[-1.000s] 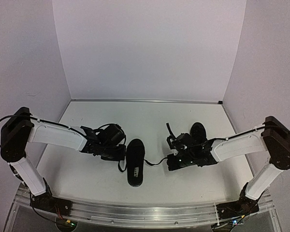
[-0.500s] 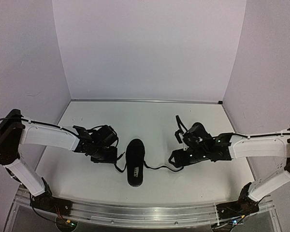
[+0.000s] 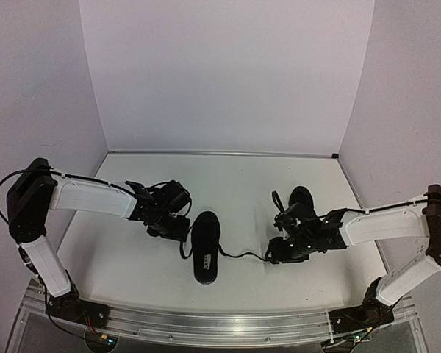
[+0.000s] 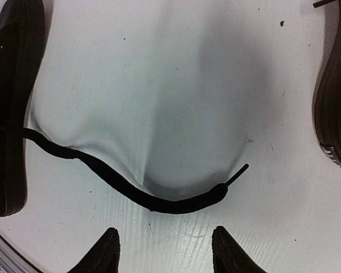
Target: Tie the shoes
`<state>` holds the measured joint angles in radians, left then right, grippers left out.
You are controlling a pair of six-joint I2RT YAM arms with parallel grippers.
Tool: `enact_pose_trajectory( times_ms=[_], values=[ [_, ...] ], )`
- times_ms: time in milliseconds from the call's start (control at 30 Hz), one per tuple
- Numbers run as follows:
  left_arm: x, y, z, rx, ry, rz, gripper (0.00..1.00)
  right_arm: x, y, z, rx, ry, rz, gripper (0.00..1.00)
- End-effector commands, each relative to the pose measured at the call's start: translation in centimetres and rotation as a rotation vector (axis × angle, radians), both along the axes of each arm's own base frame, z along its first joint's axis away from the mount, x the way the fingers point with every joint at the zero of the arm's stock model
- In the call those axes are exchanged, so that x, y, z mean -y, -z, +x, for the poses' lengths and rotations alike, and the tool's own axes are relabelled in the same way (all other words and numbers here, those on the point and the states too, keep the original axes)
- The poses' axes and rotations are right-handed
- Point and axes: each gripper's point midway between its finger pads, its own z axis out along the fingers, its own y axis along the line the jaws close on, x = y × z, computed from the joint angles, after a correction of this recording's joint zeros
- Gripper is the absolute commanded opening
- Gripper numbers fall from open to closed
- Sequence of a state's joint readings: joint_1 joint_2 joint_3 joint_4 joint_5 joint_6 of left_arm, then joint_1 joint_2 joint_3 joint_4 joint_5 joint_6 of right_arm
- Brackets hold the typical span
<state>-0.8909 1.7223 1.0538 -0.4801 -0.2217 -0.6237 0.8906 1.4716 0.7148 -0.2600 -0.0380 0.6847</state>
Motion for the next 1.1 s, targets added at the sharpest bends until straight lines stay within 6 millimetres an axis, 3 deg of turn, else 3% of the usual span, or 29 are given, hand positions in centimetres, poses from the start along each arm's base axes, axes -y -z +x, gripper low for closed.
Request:
enact_pose_trajectory(
  times_ms=[0,133,333,567,900,1000,1067],
  values=[
    [0.8,-0.4,1.0,0.006,0.017,0.014,0.69,0.3,0.9,0.6,0.005,0.014,-0.044,0.52],
    [-2.6,0.7,0.1,-0.031,-0.083,0.042,0.68,1.1,1.8,0.3,-0.011,0.023,-0.07,0.53],
    [-8.0,1.1,-1.1,-0.037,-0.212,0.064,0.7,2.7,1.6,0.6,-0.004,0.052,-0.08,0.53],
    [-8.6,-0.2,-0.7,-0.016,-0.238,-0.066,0.83,4.4,0.1,1.4,0.031,0.081,-0.089,0.53],
    [-16.0,-1.3,1.0,-0.013,-0.465,-0.101,0.87,5.5,-1.0,1.5,0.045,0.101,-0.082,0.53],
    [-16.1,-2.0,1.4,0.006,-0.463,-0.123,0.87,5.4,-1.2,1.4,0.044,0.1,-0.074,0.54],
    [-15.0,-2.2,1.8,0.007,-0.412,-0.164,0.85,5.2,-1.4,1.4,0.042,0.092,-0.067,0.53]
  ],
)
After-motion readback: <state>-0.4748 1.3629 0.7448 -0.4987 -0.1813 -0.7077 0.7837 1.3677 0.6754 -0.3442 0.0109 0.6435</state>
